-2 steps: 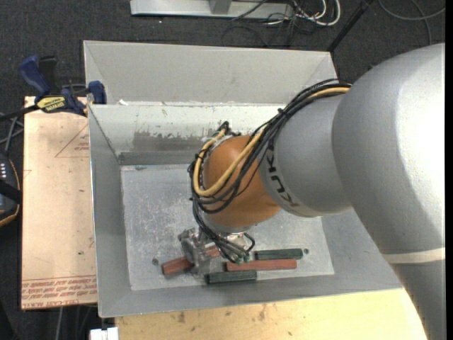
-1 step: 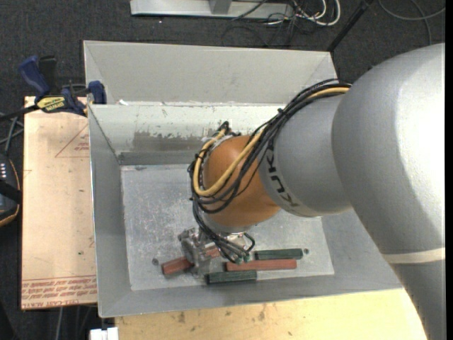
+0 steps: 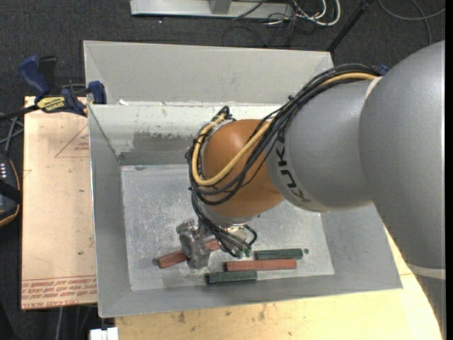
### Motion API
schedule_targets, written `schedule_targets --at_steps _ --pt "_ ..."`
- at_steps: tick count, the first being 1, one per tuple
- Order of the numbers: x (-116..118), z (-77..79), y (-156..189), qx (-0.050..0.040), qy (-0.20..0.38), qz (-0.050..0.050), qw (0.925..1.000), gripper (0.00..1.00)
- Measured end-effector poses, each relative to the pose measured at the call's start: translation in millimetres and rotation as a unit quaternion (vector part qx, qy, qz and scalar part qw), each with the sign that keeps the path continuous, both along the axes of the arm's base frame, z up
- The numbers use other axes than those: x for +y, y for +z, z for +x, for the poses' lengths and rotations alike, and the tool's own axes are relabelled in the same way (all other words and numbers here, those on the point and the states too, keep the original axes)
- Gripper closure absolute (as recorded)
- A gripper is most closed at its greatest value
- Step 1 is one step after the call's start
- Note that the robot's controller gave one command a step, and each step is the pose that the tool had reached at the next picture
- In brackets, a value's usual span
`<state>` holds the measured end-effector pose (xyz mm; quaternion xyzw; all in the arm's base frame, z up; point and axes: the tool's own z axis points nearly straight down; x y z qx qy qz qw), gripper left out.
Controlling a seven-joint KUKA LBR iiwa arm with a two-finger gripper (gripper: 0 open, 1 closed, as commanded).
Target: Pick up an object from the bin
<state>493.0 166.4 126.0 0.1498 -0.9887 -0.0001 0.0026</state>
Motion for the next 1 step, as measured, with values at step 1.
schedule_targets --at_steps 1 --pt "-15.4 12.9 107.3 -0.0037 0.005 0.001 1.0000 1.00"
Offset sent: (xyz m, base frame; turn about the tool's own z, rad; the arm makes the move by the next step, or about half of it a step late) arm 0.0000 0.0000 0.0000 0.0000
